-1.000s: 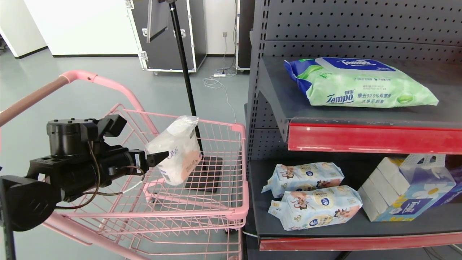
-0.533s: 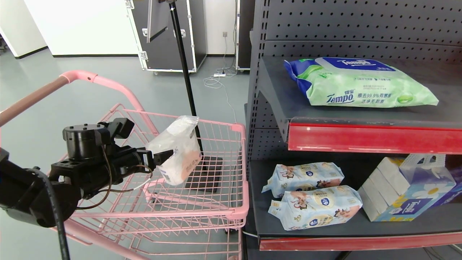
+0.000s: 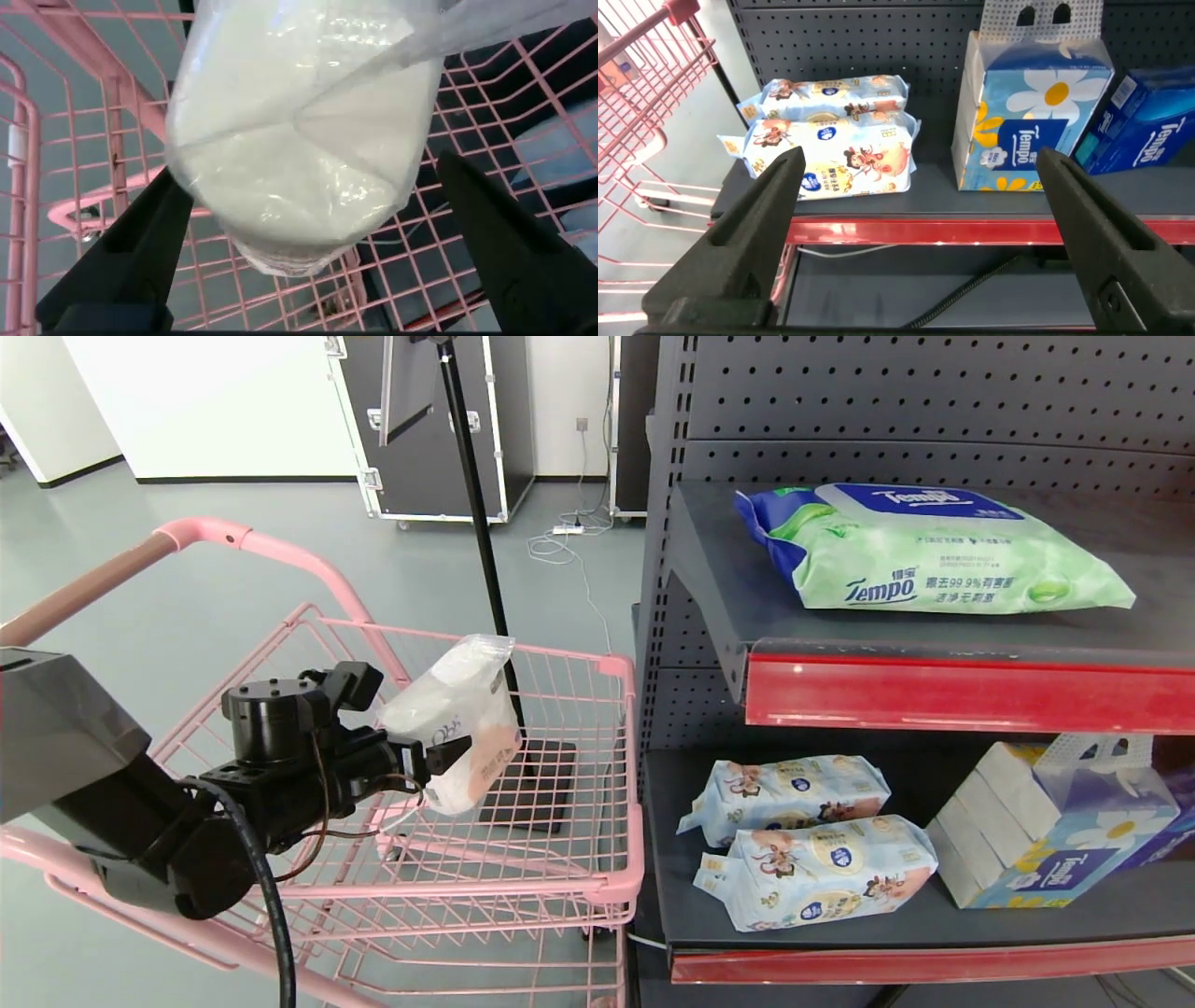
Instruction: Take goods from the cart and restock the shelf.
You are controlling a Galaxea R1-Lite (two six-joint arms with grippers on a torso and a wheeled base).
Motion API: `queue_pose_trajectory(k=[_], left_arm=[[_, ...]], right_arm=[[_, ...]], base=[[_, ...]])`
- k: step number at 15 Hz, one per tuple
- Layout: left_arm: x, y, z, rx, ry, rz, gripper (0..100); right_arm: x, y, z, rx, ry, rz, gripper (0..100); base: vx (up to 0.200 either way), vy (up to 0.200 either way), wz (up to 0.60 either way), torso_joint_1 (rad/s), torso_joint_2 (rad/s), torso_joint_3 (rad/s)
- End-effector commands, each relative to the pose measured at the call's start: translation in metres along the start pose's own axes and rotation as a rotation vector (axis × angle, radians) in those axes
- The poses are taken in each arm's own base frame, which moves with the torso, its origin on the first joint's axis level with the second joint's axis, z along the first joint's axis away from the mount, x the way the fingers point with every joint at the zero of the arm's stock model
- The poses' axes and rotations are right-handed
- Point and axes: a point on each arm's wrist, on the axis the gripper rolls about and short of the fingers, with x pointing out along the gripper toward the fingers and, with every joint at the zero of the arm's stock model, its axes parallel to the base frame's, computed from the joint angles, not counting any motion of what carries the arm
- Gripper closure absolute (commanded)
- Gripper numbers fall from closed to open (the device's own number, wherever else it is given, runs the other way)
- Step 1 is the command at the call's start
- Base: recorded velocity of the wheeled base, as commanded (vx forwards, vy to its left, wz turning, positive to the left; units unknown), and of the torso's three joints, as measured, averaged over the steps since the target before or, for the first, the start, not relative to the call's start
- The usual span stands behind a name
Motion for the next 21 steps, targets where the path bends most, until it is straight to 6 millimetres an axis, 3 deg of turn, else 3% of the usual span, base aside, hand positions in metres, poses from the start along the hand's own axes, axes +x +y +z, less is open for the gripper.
queue_pose_trajectory(k=[1, 11, 12, 18, 21], left_arm=[[0.007, -0.003, -0.005, 0.001, 0.017, -0.011, 0], [0.043, 0.003, -0.001, 0.063, -0.025, 0.005, 0], [0.044, 0.002, -0.002, 0.064, -0.025, 0.014, 100], [0.035, -0.001, 0.004, 0.065, -0.033, 0.005, 100], [0.002, 0.000, 0.040, 0.066, -0.112, 0.028, 100]], right_arm=[[0.000, 0.000, 0.000, 0.000, 0.001, 0.000, 0], [0.000, 0.000, 0.000, -0.001, 0.001, 0.000, 0], [0.000, 0.000, 0.000, -0.001, 0.001, 0.000, 0], [0.000, 0.000, 0.000, -0.001, 0.001, 0.000, 0], [0.000, 0.000, 0.000, -0.003, 0.001, 0.000, 0]], base=[[0.000, 0.000, 0.00, 0.000, 0.00, 0.000], [0.000, 0.000, 0.00, 0.000, 0.00, 0.000], [0.000, 0.000, 0.00, 0.000, 0.00, 0.000], [0.000, 0.000, 0.00, 0.000, 0.00, 0.000], [0.000, 0.000, 0.00, 0.000, 0.00, 0.000]])
